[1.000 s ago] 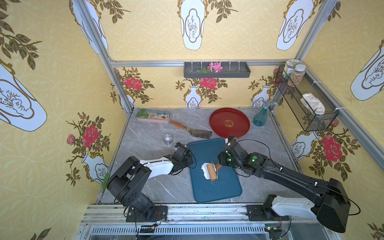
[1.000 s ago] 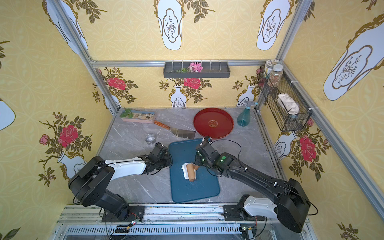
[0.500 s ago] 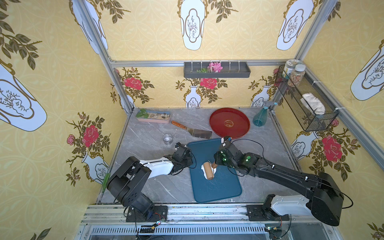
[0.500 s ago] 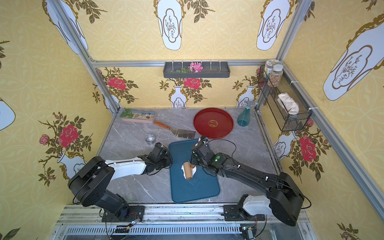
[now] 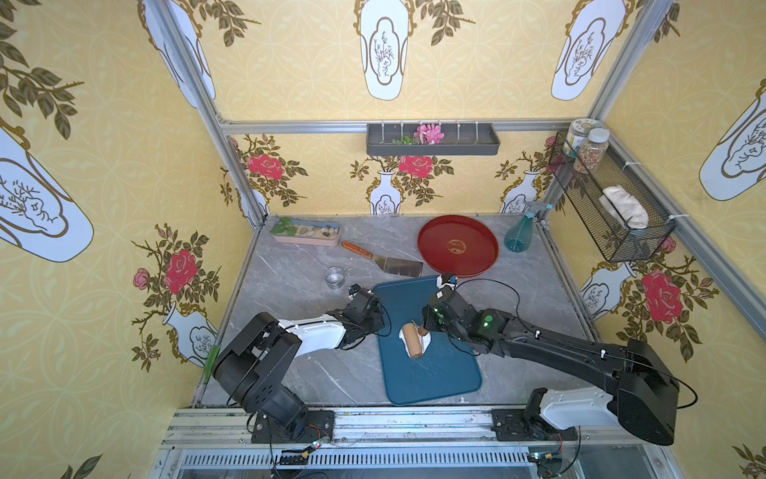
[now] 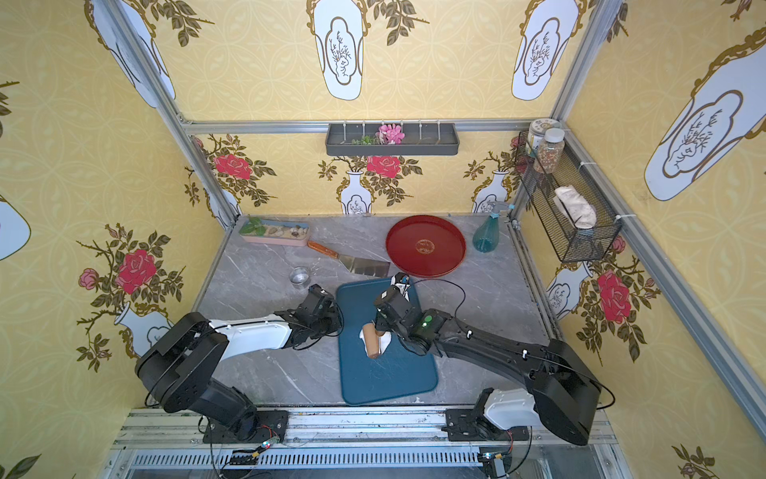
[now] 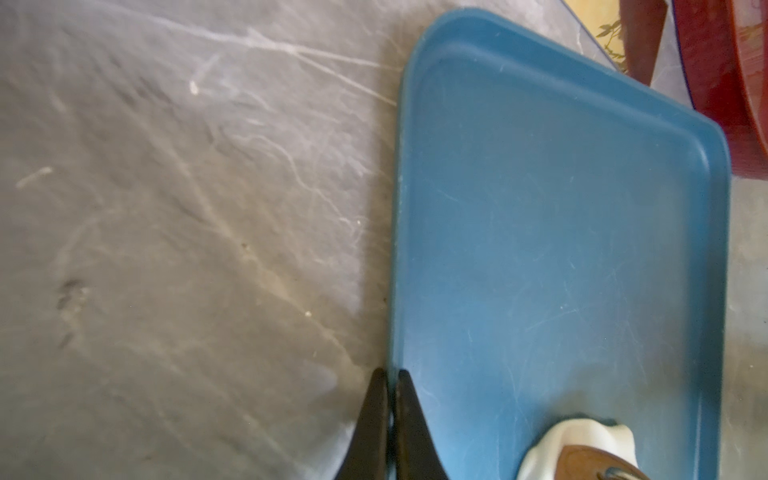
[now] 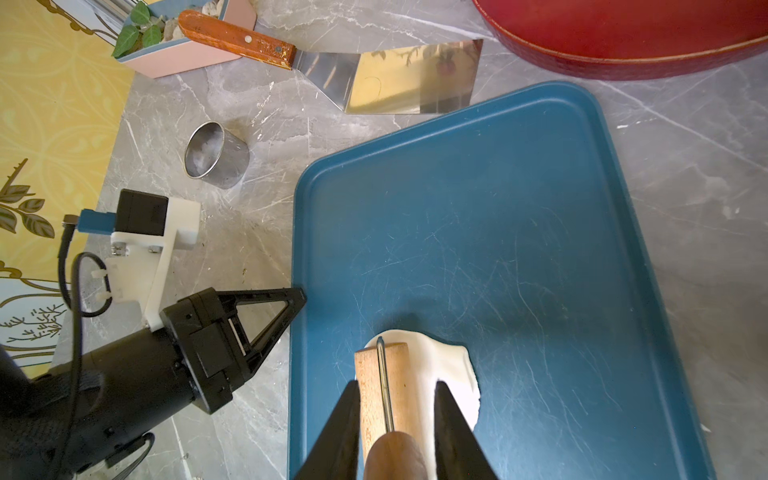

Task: Roll out the dumpling wrappers from the dough
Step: Flatten out the dough on the work surface.

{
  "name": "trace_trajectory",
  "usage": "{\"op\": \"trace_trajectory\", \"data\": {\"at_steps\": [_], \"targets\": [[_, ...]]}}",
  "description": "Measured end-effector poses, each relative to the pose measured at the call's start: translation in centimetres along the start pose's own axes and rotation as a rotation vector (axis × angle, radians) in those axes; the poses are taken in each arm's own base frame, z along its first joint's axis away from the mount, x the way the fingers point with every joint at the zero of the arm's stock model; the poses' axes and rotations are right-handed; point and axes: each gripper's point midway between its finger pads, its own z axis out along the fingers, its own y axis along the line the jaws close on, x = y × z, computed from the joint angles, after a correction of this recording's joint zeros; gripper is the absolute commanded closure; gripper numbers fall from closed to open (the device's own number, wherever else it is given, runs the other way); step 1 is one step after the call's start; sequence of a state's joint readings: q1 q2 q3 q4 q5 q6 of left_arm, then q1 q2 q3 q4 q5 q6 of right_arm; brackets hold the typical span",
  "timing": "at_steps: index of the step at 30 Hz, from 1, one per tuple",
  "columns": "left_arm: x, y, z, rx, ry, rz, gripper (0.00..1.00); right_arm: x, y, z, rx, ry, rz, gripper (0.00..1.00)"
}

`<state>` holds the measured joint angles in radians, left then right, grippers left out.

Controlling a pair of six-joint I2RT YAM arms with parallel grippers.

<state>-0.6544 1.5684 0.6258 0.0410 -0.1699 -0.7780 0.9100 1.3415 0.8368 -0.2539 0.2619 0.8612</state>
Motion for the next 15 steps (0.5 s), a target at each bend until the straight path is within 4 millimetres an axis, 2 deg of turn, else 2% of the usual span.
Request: {"op": "trace_trajectory", "data": {"at_steps": [15], "targets": [[-0.1,0.2,0.0,-0.009,-0.007,0.000,1.00,0.2,1.2,0.5,-0.004,-0.012,-0.015,1.00]]}}
